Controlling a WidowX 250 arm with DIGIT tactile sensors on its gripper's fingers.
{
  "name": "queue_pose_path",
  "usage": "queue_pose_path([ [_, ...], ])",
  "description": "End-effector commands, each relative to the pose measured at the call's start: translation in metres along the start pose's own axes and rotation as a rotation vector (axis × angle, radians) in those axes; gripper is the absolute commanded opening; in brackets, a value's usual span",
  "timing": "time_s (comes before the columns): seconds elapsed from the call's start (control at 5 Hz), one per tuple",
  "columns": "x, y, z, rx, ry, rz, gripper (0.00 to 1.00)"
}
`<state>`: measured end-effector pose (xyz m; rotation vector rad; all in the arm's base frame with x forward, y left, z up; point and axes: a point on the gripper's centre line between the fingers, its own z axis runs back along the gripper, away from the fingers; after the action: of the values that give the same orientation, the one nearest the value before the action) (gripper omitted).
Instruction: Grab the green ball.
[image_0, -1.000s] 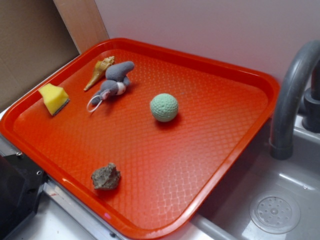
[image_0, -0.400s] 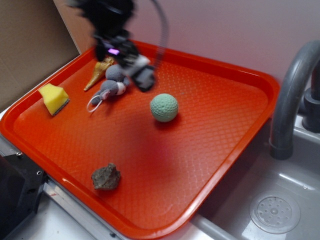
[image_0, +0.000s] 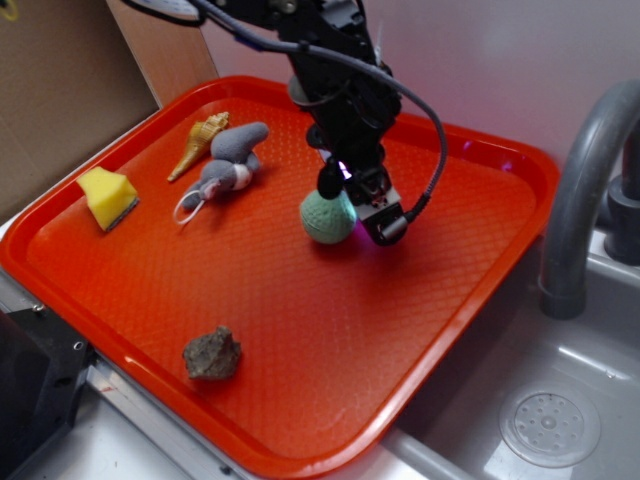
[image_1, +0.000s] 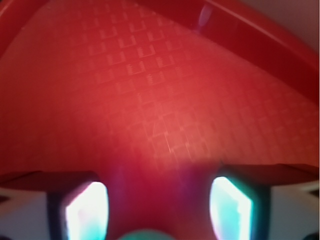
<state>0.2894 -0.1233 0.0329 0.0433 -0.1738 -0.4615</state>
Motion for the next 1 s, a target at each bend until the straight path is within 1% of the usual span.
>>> queue_pose_path([
  [0.0,-0.022,-0.006,0.053,-0.121,0.029,0.059,0.0],
  [0.2,-0.032,0.004,0.079,-0.104,0.013,0.108,0.0],
  [0.4,-0.041,0.015,0.097,-0.106,-0.03,0.151,0.0],
  [0.6,-0.052,0.028,0.124,-0.052,-0.02,0.225,0.0],
  [0.8,-0.066,0.046,0.164,0.021,0.011,0.335,0.0],
])
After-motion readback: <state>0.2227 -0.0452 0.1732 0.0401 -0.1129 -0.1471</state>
